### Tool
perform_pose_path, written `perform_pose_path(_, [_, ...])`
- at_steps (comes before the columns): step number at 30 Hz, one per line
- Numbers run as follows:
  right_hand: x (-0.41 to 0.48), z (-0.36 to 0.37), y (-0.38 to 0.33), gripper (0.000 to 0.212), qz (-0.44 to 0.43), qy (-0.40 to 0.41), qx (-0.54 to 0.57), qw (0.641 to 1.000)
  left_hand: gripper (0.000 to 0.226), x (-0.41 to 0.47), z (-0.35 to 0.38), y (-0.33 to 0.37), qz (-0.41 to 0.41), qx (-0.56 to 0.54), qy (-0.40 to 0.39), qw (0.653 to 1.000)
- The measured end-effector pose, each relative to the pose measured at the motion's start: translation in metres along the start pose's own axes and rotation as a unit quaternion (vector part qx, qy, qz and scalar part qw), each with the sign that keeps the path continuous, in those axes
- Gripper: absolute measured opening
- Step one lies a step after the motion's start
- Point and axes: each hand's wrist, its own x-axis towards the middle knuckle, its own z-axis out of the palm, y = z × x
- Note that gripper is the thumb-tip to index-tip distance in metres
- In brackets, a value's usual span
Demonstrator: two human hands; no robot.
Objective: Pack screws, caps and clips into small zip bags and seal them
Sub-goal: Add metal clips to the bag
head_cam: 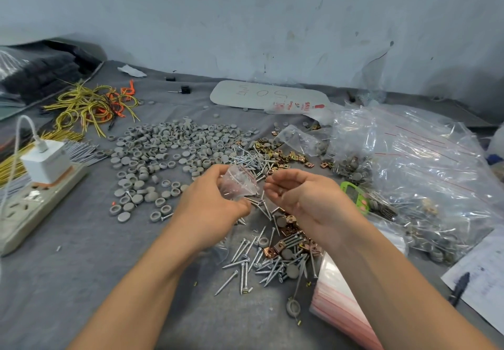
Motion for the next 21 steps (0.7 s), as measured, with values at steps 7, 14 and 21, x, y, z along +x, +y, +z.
perform_pose_path(7, [-0.019, 0.005, -0.013, 0.039, -0.161, -0.051, -0.179, 0.969, 0.038, -0.002, 0.003, 0.004, 0.006, -0.013, -0.009, 1.000])
perform_pose_path(14, [-0.022, 0.016, -0.013, 0.014, -0.232, -0.026, -0.475, 0.849, 0.041, -0.006, 0.008, 0.010, 0.080, 0.021, -0.005, 0.997])
perform_pose_path(21, [-0.019, 0.032, -0.005, 0.012, -0.209, -0.089, -0.418, 0.880, 0.051, -0.011, 0.009, 0.015, 0.122, 0.023, -0.007, 0.992])
